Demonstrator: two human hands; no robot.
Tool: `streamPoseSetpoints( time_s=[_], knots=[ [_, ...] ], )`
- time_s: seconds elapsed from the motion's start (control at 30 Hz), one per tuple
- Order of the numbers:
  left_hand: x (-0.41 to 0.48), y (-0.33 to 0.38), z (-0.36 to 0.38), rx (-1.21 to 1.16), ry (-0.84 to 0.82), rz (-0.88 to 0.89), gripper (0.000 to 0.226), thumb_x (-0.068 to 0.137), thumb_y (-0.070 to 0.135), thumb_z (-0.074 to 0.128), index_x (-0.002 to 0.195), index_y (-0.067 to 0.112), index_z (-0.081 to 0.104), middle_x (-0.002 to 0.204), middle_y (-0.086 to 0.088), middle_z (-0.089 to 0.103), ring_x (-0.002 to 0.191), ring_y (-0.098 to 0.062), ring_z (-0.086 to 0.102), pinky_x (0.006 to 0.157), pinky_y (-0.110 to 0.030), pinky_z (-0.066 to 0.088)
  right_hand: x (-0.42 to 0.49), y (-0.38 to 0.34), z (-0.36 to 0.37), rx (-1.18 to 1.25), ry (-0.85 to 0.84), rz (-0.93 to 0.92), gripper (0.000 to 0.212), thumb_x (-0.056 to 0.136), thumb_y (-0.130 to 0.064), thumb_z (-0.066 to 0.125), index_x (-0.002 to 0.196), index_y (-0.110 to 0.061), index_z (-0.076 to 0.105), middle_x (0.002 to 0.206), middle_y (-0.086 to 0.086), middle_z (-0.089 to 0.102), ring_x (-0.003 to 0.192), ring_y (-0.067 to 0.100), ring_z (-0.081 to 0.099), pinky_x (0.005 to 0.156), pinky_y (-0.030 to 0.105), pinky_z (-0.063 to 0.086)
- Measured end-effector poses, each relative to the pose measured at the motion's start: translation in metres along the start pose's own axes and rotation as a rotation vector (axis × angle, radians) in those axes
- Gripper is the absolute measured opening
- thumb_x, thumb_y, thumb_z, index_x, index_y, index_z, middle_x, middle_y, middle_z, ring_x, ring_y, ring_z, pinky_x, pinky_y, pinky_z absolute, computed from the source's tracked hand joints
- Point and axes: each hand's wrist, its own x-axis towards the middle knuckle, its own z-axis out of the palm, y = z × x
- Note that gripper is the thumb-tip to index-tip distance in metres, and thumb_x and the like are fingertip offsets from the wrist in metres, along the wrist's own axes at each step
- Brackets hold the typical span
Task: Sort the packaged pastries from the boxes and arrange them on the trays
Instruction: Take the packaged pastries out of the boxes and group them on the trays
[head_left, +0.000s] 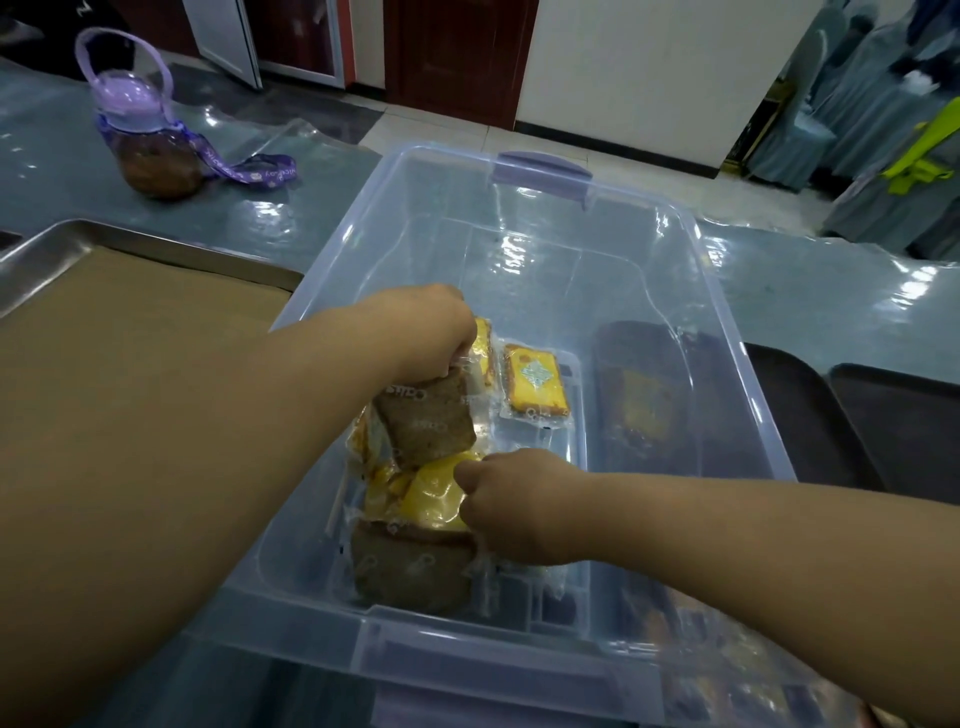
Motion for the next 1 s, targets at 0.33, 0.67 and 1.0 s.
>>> streamPoseSetpoints(
  time_s=[0.33, 0.67, 1.0],
  knots=[
    [-0.017, -0.005, -0.011, -0.159, 0.094, -0.112, 0.007, 0.084, 0.016, 0.063, 0.081, 0.017, 0.057, 0.084, -0.002, 0.049, 0.082, -0.025, 0.052, 0.059, -0.026, 0.034, -0.047, 0.024, -0.027, 0.186, 0.119, 0.296, 0.017, 0.090, -0.017, 0.052, 0.097, -0.013, 0.068, 0.094, 0.005, 0.061, 0.080, 0.022, 0.058, 0.071, 0.032, 0.053],
    [-0.053, 0.003, -0.033, -0.351, 0.453, -0.192, 0.008, 0.083, 0.019, 0.061, 0.080, 0.012, 0.064, 0.078, -0.004, 0.057, 0.077, -0.023, 0.051, 0.061, -0.028, 0.032, -0.121, 0.034, -0.049, 0.648, 0.456, 0.774, 0.018, 0.085, -0.024, 0.061, 0.069, -0.016, 0.064, 0.065, -0.002, 0.061, 0.061, 0.012, 0.055, 0.054, 0.024, 0.042],
    [-0.085, 0.053, -0.063, -0.550, 0.845, -0.143, 0.008, 0.084, 0.025, 0.065, 0.085, 0.018, 0.070, 0.077, 0.004, 0.057, 0.071, -0.011, 0.048, 0.057, -0.021, 0.031, -0.152, 0.019, -0.055, 0.685, 1.091, 0.998, 0.024, 0.089, -0.023, 0.056, 0.078, -0.005, 0.066, 0.072, 0.009, 0.065, 0.068, 0.020, 0.059, 0.057, 0.027, 0.044]
  ],
)
